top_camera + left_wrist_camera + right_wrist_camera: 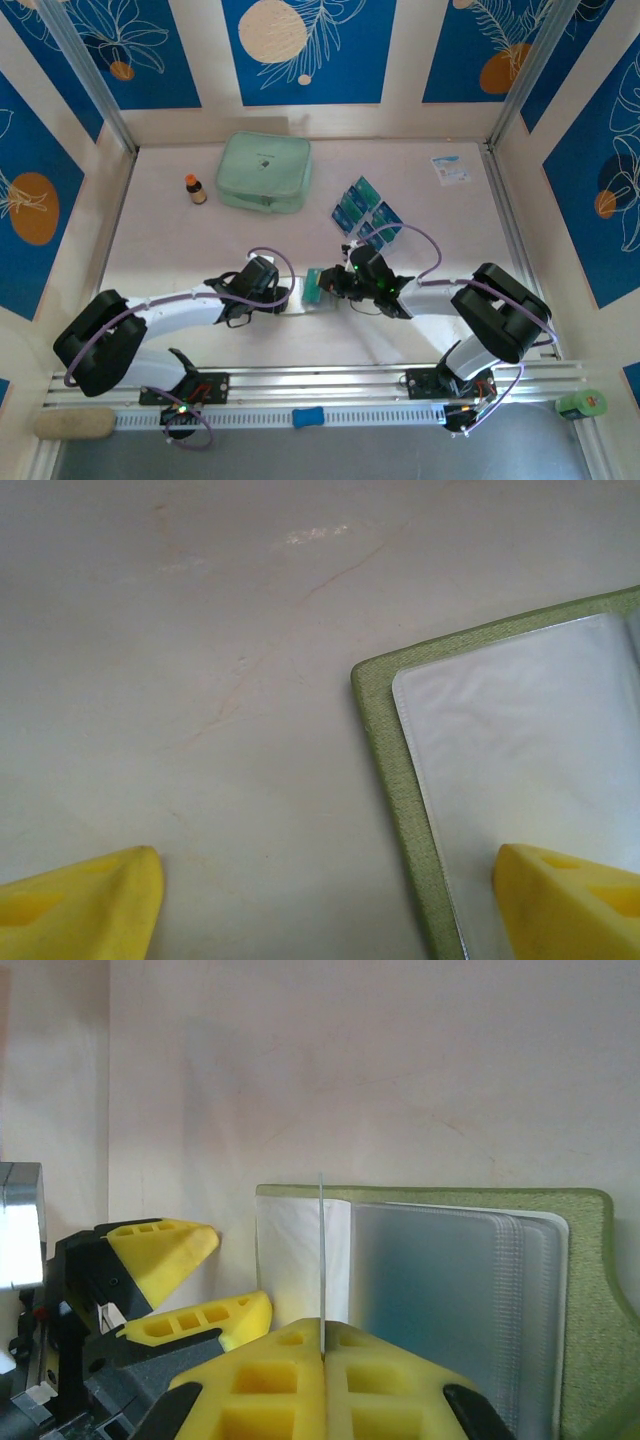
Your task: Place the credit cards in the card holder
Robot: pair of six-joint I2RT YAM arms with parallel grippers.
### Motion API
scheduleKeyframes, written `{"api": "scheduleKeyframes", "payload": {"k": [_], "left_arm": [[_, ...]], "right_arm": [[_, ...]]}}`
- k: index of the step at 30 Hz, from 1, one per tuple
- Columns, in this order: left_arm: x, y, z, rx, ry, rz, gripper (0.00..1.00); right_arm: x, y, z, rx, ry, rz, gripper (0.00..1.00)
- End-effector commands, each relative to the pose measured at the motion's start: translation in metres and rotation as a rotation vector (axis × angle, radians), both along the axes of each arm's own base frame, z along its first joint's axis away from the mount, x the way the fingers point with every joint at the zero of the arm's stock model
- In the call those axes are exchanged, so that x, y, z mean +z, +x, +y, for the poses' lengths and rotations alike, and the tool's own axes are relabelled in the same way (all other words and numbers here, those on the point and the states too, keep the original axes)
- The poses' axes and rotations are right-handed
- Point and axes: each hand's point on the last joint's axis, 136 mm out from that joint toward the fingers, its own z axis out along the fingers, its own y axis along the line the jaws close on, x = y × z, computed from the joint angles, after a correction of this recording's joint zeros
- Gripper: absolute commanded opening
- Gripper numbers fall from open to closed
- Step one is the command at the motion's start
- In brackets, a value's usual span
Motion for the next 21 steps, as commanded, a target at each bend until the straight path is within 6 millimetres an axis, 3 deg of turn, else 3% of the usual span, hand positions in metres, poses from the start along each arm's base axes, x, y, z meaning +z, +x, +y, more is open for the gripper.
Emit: {"api": "scheduleKeyframes", "payload": {"k": [1,21], "left_arm": [[-0.008,-0.003,0.012,0.018,0.046,0.015,0.85],[-0.007,-0.003,0.012,0.015,0.044,0.01,0.85]], "right_arm": [[-0.003,0.002,0.0,0.001,0.0,-0.017,0.0],[-0.009,-0.002,0.011,0.031,0.021,0.002,0.0]]}}
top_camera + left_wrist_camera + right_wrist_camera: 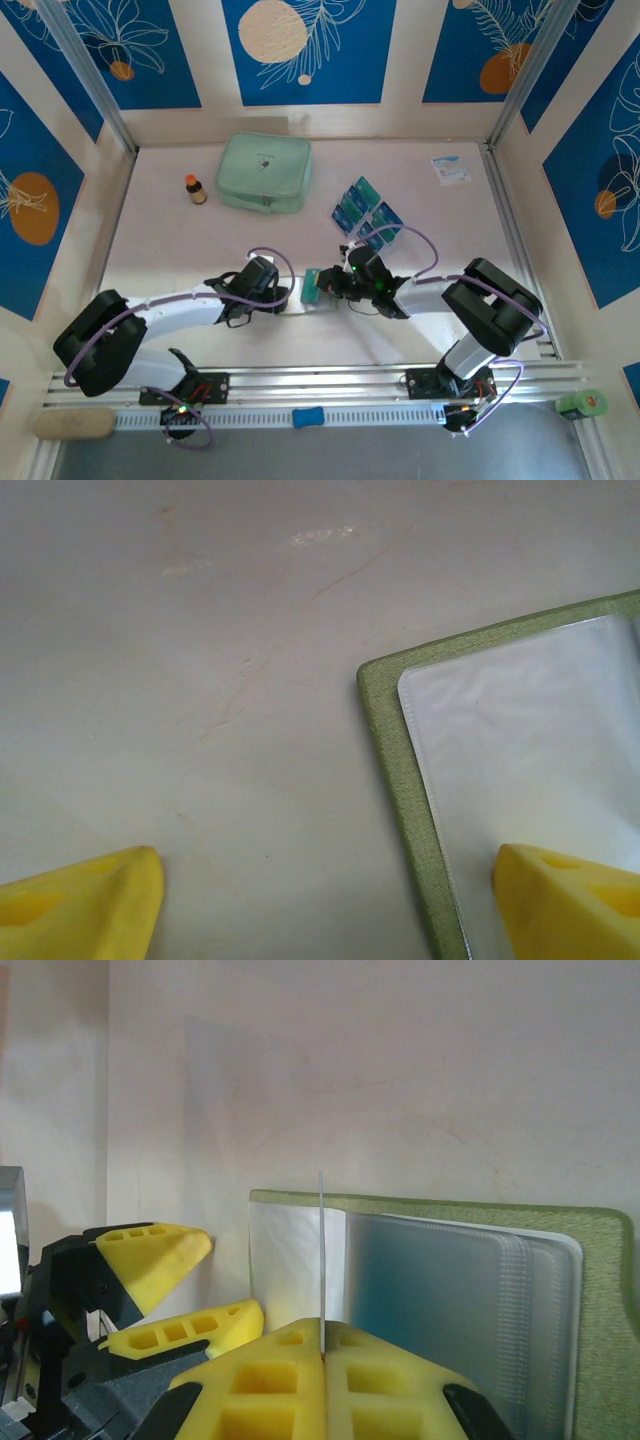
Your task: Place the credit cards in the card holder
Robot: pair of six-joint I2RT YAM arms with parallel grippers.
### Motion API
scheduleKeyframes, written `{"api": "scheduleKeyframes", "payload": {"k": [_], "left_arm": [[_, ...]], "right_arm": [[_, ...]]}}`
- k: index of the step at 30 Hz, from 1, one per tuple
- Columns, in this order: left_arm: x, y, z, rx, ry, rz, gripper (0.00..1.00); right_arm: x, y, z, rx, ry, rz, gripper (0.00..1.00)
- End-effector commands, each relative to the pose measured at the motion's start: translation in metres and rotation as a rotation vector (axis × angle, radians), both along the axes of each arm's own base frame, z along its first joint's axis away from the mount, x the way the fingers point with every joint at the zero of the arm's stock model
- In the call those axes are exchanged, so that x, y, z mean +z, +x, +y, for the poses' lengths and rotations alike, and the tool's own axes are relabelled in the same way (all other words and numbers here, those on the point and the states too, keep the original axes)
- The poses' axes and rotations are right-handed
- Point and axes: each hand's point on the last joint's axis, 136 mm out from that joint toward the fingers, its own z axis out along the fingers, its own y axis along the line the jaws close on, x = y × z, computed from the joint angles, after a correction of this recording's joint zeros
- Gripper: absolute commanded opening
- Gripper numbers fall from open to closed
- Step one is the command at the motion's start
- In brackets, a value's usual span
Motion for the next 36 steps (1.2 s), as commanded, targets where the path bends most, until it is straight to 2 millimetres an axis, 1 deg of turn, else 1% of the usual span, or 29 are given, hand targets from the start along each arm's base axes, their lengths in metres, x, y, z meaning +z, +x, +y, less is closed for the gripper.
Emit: {"api": "scheduleKeyframes", "payload": {"k": [1,15,21,36], "left_arm": [[-0.007,-0.003,0.01,0.011,0.038,0.013,0.85],[-0.006,-0.003,0.01,0.009,0.036,0.011,0.85],[-0.006,-0.003,0.01,0.009,0.036,0.01,0.85],[-0.004,-0.003,0.01,0.01,0.034,0.004,0.85]], "right_arm": [[-0.002,-0.003,0.006,0.024,0.017,0.007,0.0],[-0.005,-0.007,0.011,0.04,0.041,0.031,0.0],[-0.01,-0.009,0.014,0.057,0.05,0.052,0.0],[-0.016,-0.019,0.013,0.099,0.056,0.073,0.0]]}}
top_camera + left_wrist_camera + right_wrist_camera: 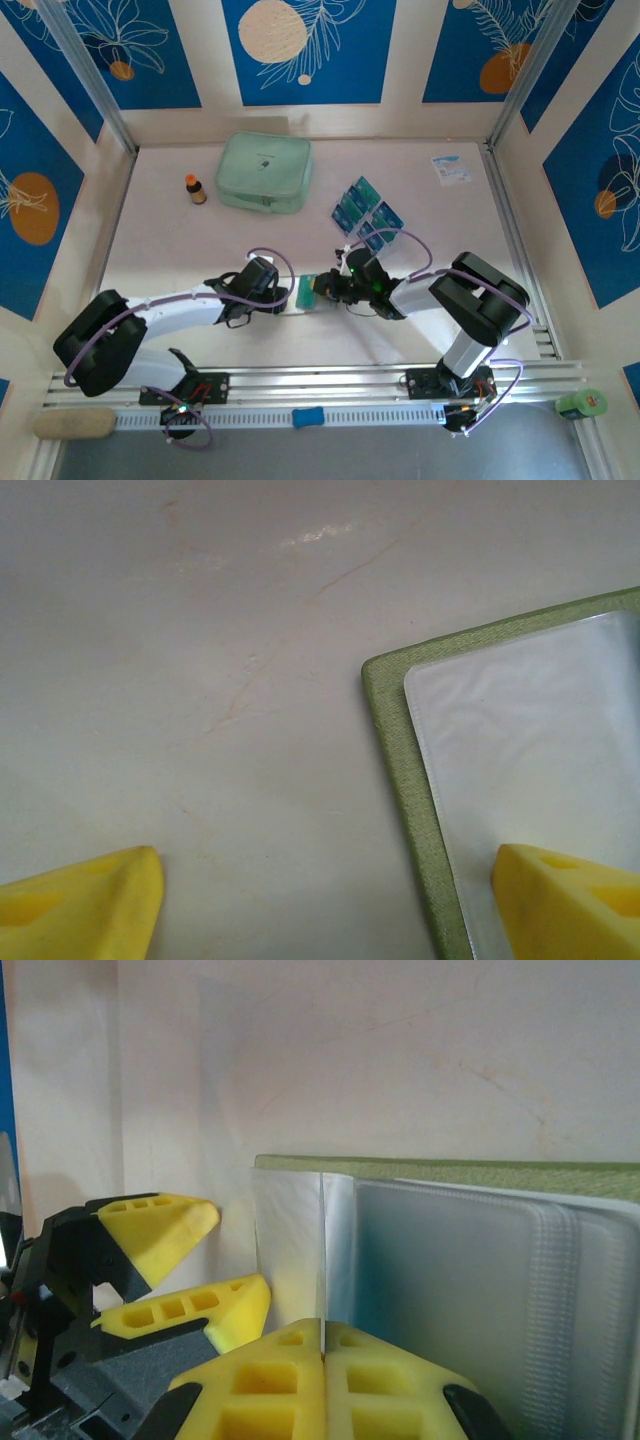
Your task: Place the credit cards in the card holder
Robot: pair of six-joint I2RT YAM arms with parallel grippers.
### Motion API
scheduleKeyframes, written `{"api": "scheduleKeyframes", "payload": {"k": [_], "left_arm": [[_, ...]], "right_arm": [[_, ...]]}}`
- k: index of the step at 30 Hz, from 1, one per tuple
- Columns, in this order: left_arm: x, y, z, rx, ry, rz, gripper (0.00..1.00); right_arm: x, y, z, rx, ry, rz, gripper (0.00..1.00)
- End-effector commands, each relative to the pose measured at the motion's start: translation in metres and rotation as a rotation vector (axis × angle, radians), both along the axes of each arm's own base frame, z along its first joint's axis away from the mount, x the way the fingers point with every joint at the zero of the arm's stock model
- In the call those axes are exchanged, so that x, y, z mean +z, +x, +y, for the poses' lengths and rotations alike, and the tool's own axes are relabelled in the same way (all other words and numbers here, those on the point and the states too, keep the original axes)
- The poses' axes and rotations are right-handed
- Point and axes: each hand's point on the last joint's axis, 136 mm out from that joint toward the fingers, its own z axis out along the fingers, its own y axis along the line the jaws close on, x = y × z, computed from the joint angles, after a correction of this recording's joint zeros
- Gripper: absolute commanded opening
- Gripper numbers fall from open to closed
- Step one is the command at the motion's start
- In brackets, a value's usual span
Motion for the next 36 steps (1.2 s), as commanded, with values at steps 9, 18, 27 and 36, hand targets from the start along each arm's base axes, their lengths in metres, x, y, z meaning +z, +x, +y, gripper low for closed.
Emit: {"api": "scheduleKeyframes", "payload": {"k": [9,18,27,36], "left_arm": [[-0.002,-0.002,0.008,0.007,0.026,0.002,0.85],[-0.002,-0.001,0.008,0.008,0.026,0.002,0.85],[-0.002,-0.001,0.008,0.006,0.027,0.0,0.85],[-0.002,-0.001,0.008,0.006,0.026,0.001,0.85]], "right_arm": [[-0.011,-0.011,0.002,0.057,0.008,0.042,0.0],[-0.012,-0.012,-0.006,0.058,-0.016,0.054,0.15],[-0.012,-0.01,-0.01,0.066,-0.055,0.059,0.26],[-0.014,-0.007,-0.019,0.05,-0.081,0.068,0.26]]}}
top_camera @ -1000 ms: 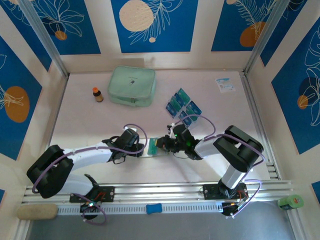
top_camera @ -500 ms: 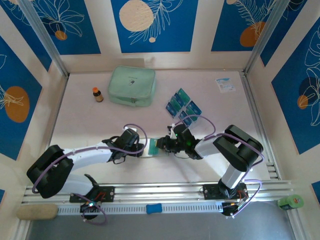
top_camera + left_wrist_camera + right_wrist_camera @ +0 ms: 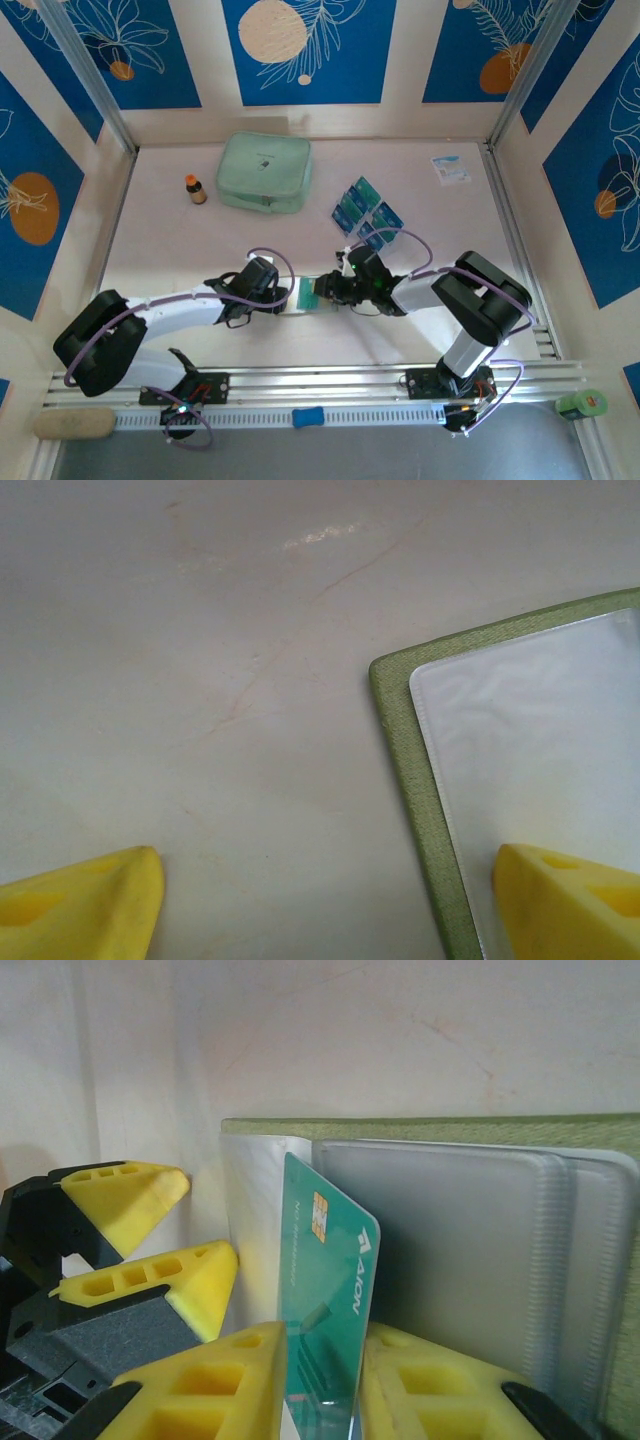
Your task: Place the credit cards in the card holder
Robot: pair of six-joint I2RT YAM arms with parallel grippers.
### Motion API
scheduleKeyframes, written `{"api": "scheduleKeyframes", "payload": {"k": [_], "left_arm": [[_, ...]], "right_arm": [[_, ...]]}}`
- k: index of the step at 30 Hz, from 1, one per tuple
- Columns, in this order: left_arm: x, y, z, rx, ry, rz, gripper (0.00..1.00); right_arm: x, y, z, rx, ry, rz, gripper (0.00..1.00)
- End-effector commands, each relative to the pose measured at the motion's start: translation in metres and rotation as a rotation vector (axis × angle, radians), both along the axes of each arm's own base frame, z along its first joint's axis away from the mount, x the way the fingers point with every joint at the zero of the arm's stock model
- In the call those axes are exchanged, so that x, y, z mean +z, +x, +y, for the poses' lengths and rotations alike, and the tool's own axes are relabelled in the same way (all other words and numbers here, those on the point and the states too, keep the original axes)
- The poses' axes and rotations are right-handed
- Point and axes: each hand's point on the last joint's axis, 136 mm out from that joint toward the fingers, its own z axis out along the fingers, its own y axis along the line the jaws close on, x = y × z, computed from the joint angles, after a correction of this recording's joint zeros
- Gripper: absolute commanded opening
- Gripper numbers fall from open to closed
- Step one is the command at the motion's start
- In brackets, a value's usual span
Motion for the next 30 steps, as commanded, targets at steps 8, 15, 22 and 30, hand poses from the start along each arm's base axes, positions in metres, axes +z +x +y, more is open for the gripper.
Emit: {"api": "scheduleKeyframes", "payload": {"k": [8,15,22,30], "left_arm": [[-0.002,-0.002,0.008,0.003,0.025,0.004,0.85],[-0.001,-0.002,0.008,0.003,0.024,0.0,0.85],[-0.001,-0.002,0.008,0.003,0.024,-0.001,0.85],[-0.002,-0.002,0.008,0.004,0.022,0.0,0.85]], "right_arm": [[-0.006,-0.002,-0.004,0.022,-0.032,0.027,0.1],[-0.007,-0.001,-0.003,0.024,-0.029,0.036,0.01],[-0.007,-0.002,-0.002,0.034,-0.024,0.045,0.0],[-0.009,-0.003,0.003,0.074,-0.024,0.068,0.0]]}}
